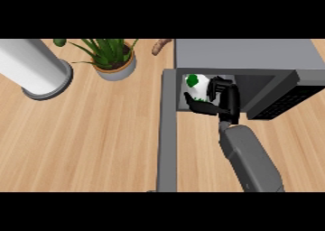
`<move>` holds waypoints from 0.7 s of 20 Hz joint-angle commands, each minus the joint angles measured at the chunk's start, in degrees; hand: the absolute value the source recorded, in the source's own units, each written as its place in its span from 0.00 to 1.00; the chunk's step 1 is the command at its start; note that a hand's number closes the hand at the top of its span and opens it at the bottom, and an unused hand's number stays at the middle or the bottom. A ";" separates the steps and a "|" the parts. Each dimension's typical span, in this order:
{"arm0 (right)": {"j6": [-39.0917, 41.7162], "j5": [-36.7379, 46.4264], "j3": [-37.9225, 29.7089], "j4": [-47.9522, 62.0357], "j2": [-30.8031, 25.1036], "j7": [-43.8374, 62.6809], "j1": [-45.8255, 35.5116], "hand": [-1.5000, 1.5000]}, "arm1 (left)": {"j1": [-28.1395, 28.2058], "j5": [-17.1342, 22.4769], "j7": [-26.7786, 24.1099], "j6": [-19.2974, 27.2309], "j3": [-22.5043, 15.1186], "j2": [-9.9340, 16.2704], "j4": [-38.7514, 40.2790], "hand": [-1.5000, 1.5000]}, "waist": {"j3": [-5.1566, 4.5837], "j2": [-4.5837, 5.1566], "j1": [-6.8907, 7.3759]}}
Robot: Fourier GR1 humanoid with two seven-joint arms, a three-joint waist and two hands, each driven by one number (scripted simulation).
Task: Pick up the milk, place it into the microwave and close the microwave
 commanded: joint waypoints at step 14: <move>-2.16 3.11 -10.91 35.22 -3.23 -23.33 -21.07 1.00 | -4.46 -2.03 1.40 0.70 -0.41 0.71 4.34 0.00 | 0.05 0.76 1.60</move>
